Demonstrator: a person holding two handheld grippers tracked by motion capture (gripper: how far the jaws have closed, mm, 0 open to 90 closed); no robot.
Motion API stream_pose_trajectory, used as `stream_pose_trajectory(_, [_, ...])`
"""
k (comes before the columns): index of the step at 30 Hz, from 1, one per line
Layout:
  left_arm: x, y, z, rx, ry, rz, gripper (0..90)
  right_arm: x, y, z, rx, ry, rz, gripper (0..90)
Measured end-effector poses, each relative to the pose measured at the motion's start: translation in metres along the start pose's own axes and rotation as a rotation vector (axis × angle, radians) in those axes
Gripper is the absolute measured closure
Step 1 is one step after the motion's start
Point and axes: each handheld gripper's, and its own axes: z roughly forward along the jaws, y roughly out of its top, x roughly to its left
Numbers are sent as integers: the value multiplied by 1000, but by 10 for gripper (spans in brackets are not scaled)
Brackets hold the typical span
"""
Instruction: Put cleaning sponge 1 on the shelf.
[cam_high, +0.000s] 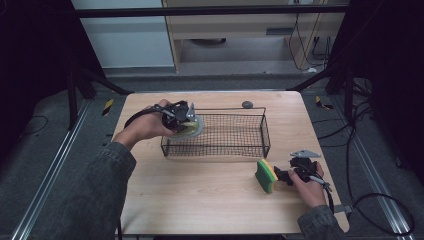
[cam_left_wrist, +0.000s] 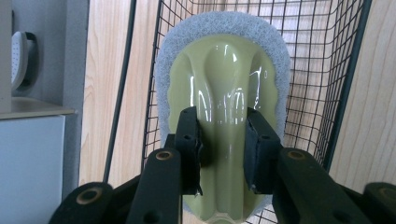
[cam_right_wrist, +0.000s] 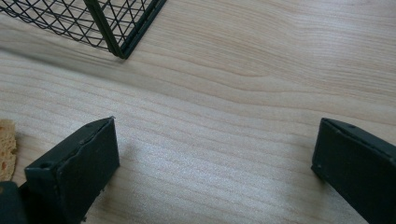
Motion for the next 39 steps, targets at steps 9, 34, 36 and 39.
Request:
stream_pose_trajectory(9, [1,-3,7,12,-9,-4,702,0,0,0,-2,1,-2,8])
stream_pose_trajectory(34, [-4,-7,37,48,-55,-26,701,0,0,0,-2,1,-2,8])
stream_pose_trajectory(36, [-5,-7,39,52,-61,-29,701,0,0,0,-2,1,-2,8])
stream_pose_trajectory(39, [-5,-6,42,54,-69,-33,701,0,0,0,-2,1,-1,8])
